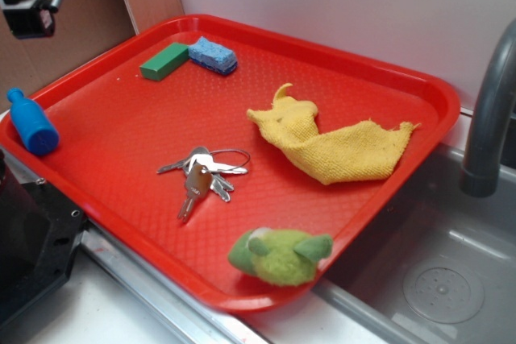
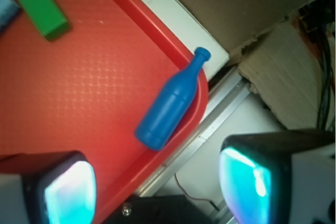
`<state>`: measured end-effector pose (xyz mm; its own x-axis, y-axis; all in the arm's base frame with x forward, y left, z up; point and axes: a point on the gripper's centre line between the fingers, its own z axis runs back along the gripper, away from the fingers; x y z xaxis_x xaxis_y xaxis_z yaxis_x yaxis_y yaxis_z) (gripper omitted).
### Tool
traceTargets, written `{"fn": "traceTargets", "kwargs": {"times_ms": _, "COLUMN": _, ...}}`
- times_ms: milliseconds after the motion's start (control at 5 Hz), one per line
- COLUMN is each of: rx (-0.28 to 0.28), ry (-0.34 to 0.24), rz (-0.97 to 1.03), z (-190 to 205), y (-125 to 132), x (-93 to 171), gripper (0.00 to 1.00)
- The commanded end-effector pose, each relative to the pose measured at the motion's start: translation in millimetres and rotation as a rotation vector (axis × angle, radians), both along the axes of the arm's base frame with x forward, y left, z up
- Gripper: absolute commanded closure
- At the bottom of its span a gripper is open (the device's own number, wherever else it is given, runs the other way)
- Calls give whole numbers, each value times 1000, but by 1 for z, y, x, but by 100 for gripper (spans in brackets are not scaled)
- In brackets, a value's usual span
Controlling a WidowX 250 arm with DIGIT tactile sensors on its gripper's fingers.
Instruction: Grab the blue bottle.
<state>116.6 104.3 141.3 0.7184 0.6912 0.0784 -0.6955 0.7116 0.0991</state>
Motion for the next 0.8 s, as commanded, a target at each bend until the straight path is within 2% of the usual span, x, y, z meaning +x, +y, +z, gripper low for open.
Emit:
{"fn": "traceTargets", "kwargs": {"times_ms": 0, "rx": 30, "ry": -52, "rz": 182, "z": -24, "y": 27, "x": -17, "gripper": 0}}
{"fn": "traceTargets", "kwargs": {"times_ms": 200, "rx": -8, "ry": -88, "rz": 295, "z": -46, "y": 38, "x": -18, "gripper": 0}}
{"fn": "traceTargets", "kwargs": {"times_ms": 600, "rx": 37, "ry": -42, "rz": 268, "z": -80, "y": 34, "x": -3, "gripper": 0}}
